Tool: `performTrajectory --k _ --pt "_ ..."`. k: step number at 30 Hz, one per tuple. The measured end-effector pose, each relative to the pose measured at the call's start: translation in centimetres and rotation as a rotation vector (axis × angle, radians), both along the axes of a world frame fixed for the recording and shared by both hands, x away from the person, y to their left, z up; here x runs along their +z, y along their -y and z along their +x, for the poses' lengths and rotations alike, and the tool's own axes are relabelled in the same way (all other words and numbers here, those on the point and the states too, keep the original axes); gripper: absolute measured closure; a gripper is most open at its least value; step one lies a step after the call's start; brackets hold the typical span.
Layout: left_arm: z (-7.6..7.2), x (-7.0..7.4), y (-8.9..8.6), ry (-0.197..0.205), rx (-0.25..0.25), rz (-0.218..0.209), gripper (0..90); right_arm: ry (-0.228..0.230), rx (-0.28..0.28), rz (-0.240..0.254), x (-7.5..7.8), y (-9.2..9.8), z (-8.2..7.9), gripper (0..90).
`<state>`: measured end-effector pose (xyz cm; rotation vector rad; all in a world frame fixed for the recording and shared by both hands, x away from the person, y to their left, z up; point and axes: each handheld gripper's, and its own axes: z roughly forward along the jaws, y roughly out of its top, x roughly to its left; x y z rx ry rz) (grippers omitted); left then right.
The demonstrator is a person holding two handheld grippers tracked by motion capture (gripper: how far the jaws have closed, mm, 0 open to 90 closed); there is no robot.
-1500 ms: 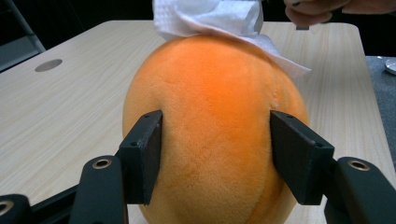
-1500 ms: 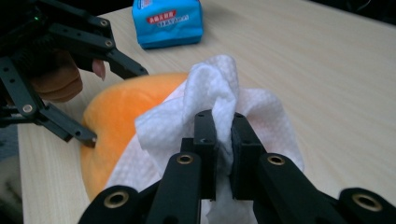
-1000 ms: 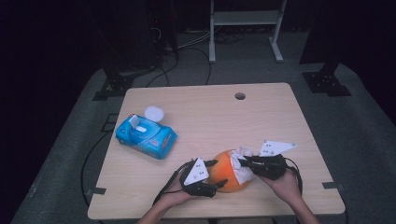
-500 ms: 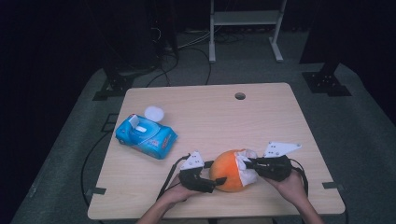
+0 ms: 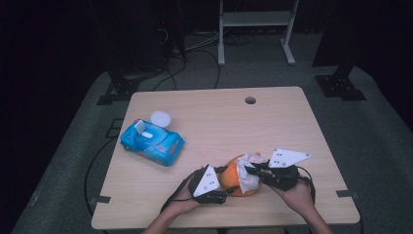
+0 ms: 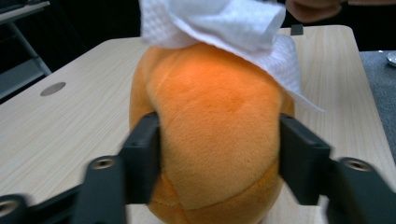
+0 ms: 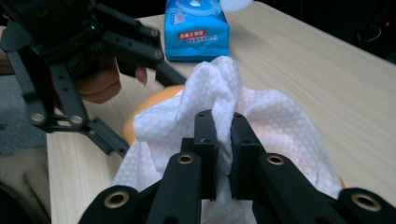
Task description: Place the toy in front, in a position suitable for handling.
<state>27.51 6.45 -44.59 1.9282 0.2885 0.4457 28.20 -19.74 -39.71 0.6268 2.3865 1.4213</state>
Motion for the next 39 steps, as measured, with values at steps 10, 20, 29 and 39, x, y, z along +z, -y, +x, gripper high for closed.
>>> performTrajectory --k 10,20,29,39 --pt "0.1 0.2 0.5 -0.074 0.05 -0.025 37.0 0.032 -0.035 0.015 0.2 0.2 -0.3 83.0" --pt "-0.1 0.1 0.8 -0.072 0.044 -0.025 37.7 0.08 -0.009 -0.052 0.5 -0.6 -0.8 83.2" --pt "-0.7 0.3 2.1 -0.033 0.038 -0.017 36.7 0.076 0.069 -0.025 0.6 -2.2 -1.8 82.9" --pt "-0.3 -0.1 1.8 -0.082 0.019 -0.072 25.2 0.037 -0.053 -0.004 0.4 0.6 0.0 83.3"
